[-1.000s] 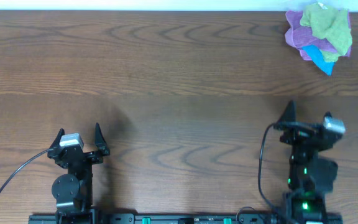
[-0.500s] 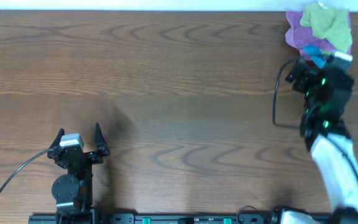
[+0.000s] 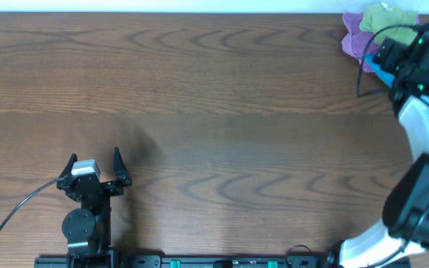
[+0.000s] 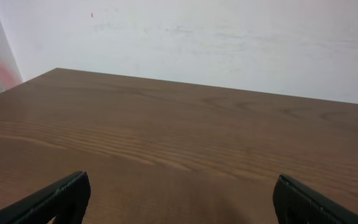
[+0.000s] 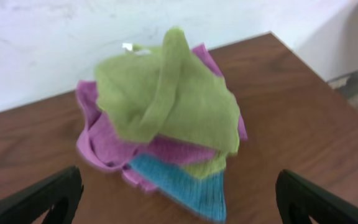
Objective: Fold the cloth
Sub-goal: 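Reach the right gripper to the cloth pile and pinch the green cloth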
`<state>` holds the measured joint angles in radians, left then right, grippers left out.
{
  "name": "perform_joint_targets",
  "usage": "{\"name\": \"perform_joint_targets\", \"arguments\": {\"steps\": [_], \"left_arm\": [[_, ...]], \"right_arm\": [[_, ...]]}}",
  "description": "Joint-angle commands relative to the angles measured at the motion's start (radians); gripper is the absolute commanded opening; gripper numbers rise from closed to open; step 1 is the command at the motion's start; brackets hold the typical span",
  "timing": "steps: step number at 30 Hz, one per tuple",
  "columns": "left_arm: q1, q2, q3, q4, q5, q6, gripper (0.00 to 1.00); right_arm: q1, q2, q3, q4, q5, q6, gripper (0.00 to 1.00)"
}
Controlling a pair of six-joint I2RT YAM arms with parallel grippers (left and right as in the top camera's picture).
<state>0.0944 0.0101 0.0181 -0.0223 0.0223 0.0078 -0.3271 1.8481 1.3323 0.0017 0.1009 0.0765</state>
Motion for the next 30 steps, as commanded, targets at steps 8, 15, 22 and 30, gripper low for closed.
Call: {"name": "perform_joint_targets", "arguments": {"steps": [8, 15, 22, 30], "left_arm": [[-0.003, -0.006, -0.013, -0.056, -0.022, 0.015, 0.95], [-0.003, -0.006, -0.013, -0.056, -0.022, 0.015, 0.95], [-0.003, -0.006, -0.013, -0.056, -0.022, 0.015, 0.95], [-0.003, -0.006, -0.013, -0.055, -0.022, 0.015, 0.95]], "right_arm": [[-0.026, 0.269, 0.311, -0.058, -0.066, -0.025, 0.99], [-0.027, 0.365, 0.421, -0.055, -0.137, 0.025, 0.83], [-0.027, 0.376, 0.434, -0.051, -0.178, 0.058, 0.20], [-0.023, 0.356, 0.436, -0.060, -0.328, 0.057, 0.01]]}}
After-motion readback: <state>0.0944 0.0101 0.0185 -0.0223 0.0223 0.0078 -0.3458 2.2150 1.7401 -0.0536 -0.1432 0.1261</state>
